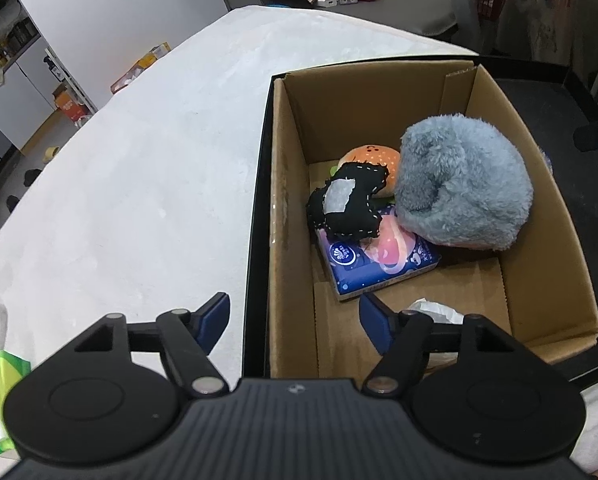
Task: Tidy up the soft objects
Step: 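Move the right gripper to the blue denim heart plush on the tray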
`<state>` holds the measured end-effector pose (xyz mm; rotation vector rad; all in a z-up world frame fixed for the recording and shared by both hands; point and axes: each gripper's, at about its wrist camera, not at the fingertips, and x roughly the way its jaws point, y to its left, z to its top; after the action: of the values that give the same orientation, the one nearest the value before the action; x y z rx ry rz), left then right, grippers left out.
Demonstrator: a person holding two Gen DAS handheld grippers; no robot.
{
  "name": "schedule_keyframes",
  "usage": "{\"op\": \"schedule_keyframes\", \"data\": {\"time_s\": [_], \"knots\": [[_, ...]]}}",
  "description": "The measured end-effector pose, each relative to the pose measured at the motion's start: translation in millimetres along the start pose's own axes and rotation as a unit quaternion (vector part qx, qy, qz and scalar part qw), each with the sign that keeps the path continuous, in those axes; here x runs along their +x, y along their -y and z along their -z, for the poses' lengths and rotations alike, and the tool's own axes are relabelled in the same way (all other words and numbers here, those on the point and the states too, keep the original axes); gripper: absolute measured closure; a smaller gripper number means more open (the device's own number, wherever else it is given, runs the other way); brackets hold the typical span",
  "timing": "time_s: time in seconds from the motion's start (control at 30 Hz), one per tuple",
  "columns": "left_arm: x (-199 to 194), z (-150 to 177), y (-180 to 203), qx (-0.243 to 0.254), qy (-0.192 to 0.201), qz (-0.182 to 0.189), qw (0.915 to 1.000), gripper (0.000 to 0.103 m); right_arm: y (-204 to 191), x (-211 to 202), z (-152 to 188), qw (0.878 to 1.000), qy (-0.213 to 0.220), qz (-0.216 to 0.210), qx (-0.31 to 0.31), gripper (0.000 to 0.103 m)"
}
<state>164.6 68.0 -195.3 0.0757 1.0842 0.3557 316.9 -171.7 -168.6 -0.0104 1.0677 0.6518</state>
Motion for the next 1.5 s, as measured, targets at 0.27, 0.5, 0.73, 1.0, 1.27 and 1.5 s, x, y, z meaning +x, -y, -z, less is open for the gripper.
{"op": "schedule_keyframes", "data": {"time_s": [0.27,0.5,0.73,1.0,1.27,1.5], "knots": [[8.8,-7.2,17.6,0.022,-0.024,-0.029,0.9990,0.033,13.2,14.3,8.7,1.000,-0.003,0.003,0.003,0.045],[14.7,-11.0,34.5,0.050,-0.036,-0.057,0.9965,0.033,8.5,34.8,10.7,1.000,0.003,-0.004,-0.012,0.041],[16.1,-12.1,41.2,0.061,-0.044,-0.072,0.9946,0.033,5.1,53.6,16.3,0.999,0.006,0.008,-0.045,0.040],[12.2,-10.2,50.7,0.074,-0.046,-0.081,0.9928,0.033,5.1,56.5,22.4,0.997,0.008,0.010,-0.081,0.062],[6.2,-9.8,52.0,0.071,-0.042,-0.082,0.9932,0.033,10.7,49.2,24.0,0.998,-0.014,0.004,-0.060,0.096],[1.2,-7.9,44.7,0.065,-0.031,-0.074,0.9947,0.033,3.0,39.4,28.3,0.998,-0.012,0.008,-0.063,0.103]]}}
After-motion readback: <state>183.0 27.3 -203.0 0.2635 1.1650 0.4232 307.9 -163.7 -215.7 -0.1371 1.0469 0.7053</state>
